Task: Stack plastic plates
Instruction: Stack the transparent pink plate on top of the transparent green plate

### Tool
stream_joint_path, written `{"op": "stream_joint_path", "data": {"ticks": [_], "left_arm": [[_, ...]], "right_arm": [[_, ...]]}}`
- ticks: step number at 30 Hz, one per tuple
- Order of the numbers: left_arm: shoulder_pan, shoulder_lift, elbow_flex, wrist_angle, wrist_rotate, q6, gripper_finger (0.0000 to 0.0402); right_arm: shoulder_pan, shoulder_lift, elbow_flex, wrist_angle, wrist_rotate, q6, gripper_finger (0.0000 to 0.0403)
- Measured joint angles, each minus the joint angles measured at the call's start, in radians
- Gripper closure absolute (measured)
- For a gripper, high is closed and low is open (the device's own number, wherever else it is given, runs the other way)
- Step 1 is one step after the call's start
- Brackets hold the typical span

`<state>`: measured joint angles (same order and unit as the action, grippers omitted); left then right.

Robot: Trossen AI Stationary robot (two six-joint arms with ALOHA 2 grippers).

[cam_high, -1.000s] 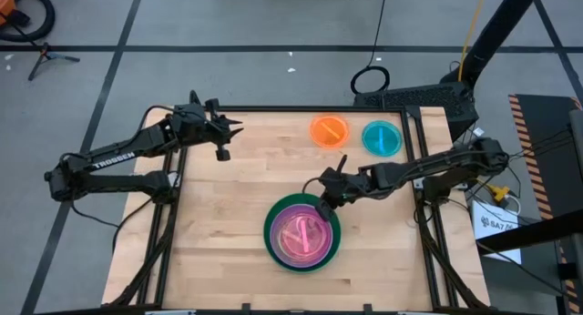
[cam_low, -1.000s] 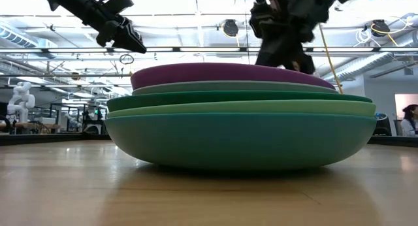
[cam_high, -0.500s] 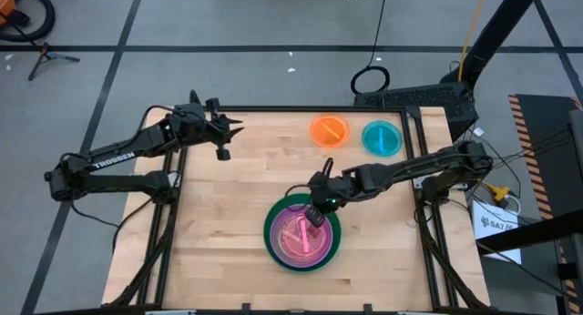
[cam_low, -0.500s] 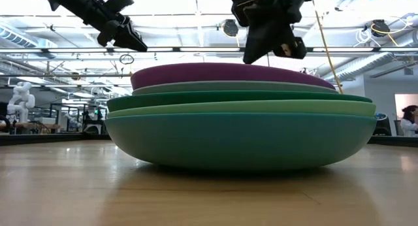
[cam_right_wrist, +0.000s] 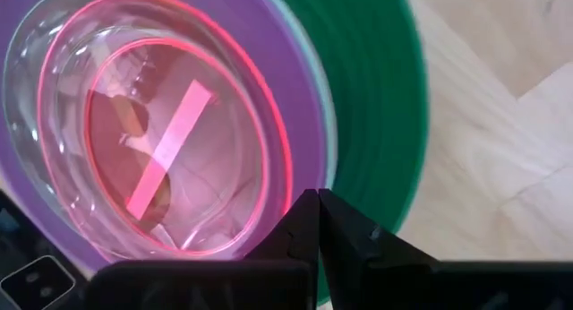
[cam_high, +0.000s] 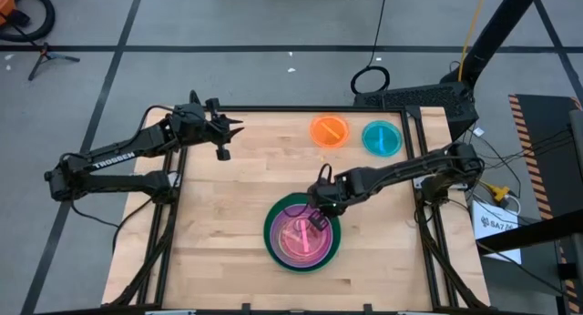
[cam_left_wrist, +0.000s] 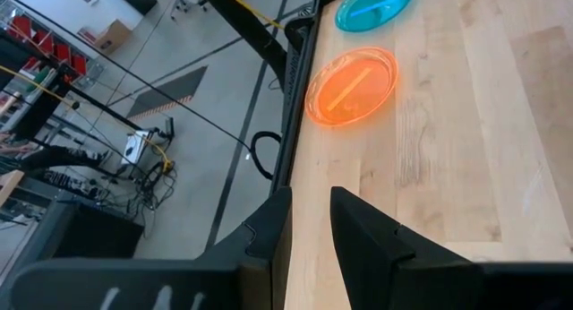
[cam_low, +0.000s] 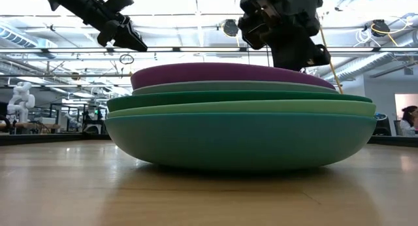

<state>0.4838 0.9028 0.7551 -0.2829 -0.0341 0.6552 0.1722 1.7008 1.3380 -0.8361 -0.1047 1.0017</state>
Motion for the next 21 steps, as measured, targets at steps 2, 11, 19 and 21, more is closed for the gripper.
{"op": "stream_joint_path", "data": {"ticks": [2, 11, 19, 21], "left_arm": [[0.000, 0.000, 0.000, 0.000, 0.000, 0.000, 0.0314], [0.000, 0.000, 0.000, 0.000, 0.000, 0.000, 0.0314], [0.000, 0.000, 0.000, 0.000, 0.000, 0.000, 0.0314], [0.000, 0.000, 0.000, -0.001, 0.000, 0.000, 0.0314]], "right_arm": [[0.000, 0.000, 0.000, -0.002, 0.010, -0.009, 0.0402], [0.003, 0.000, 0.000, 0.009, 0.030, -0.019, 0.0403], [0.007, 0.042, 0.000, 0.053, 0.018, -0.045, 0.0403], [0.007, 0.057, 0.000, 0.071, -0.001, -0.051, 0.0403]]}}
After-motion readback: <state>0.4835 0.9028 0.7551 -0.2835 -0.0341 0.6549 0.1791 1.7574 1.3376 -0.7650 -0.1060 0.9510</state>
